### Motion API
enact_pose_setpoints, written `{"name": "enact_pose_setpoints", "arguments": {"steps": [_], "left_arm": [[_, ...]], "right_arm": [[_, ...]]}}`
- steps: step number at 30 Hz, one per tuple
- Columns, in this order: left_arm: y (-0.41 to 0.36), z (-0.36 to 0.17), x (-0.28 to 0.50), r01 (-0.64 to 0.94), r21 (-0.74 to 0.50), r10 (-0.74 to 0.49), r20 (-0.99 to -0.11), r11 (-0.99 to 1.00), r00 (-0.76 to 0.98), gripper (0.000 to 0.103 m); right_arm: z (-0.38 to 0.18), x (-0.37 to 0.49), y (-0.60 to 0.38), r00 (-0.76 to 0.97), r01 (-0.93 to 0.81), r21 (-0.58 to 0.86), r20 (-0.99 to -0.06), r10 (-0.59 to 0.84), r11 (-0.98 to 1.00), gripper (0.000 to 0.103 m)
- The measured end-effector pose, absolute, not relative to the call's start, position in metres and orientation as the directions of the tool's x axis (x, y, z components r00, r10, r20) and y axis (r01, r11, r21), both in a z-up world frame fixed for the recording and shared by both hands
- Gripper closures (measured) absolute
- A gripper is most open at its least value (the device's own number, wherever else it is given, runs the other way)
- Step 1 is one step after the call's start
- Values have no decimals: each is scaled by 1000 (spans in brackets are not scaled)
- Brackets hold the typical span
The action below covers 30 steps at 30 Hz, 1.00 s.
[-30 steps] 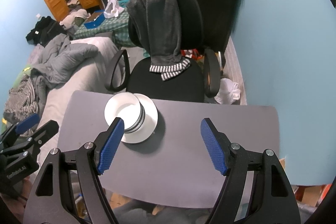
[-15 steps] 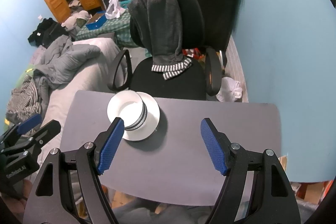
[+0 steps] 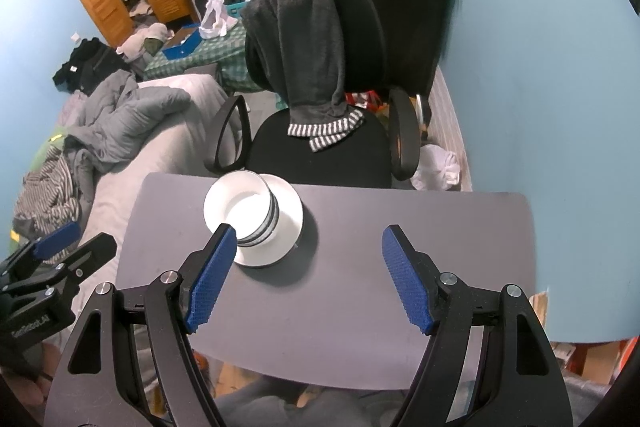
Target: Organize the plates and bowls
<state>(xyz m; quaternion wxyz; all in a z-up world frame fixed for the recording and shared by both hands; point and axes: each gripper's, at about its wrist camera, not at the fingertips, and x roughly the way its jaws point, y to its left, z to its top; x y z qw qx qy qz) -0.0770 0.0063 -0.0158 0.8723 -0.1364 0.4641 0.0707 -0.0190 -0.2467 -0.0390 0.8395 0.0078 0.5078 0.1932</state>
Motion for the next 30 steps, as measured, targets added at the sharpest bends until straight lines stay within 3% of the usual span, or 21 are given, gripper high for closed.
{"name": "enact_pose_setpoints", "arguments": {"steps": [30], "left_arm": [[11,-19,-79,-267,-163,4,-846,950,533,17]], "right_arm": [[-43,-24,-246,400,-314,211,-855,330,926,28]]}}
